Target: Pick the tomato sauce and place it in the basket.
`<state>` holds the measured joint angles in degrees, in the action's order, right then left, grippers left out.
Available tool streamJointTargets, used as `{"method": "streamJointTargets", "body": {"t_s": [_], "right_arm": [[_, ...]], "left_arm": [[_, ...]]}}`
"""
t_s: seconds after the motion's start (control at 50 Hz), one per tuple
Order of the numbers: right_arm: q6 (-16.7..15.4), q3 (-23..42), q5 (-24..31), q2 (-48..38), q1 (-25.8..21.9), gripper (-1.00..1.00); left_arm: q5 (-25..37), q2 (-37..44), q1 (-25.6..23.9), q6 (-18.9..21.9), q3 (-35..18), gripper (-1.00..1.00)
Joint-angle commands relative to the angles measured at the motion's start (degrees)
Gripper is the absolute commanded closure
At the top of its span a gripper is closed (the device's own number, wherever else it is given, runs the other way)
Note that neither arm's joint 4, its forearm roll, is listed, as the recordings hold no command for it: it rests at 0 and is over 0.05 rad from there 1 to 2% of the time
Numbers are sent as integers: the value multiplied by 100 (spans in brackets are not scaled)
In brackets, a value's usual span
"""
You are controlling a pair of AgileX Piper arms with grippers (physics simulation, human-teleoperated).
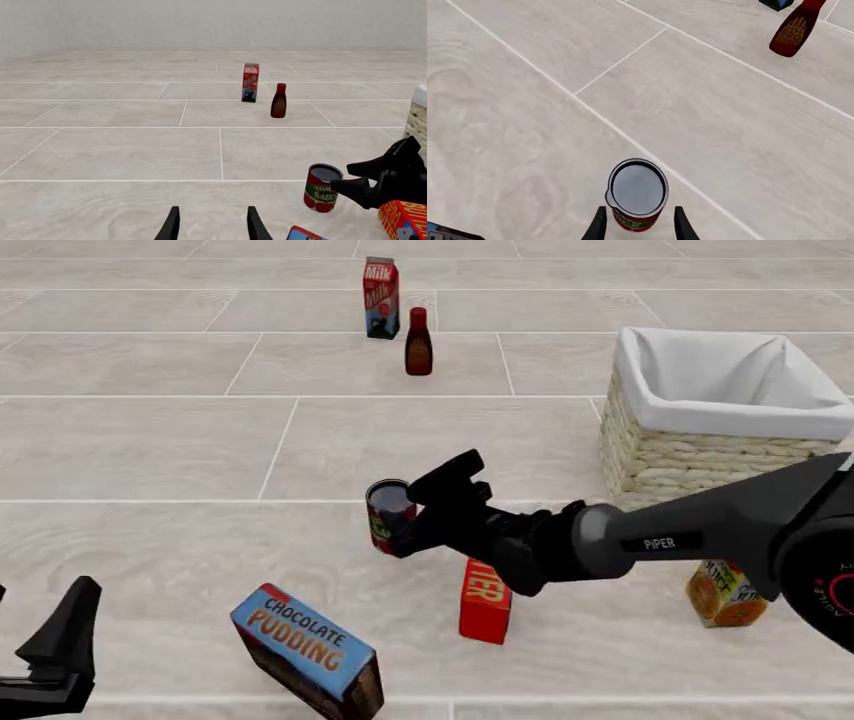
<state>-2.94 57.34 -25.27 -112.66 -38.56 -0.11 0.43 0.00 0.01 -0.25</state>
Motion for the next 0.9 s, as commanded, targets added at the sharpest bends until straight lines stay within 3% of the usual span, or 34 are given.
{"method": "streamJointTargets", "body": {"t_s": [0.02,0.9], "right_arm": [[59,68,-82,-224,39,-100],[43,647,38,-861,53,-100]], "left_arm": [[0,0,0,0,0,-100],[0,0,0,0,0,-100]]}}
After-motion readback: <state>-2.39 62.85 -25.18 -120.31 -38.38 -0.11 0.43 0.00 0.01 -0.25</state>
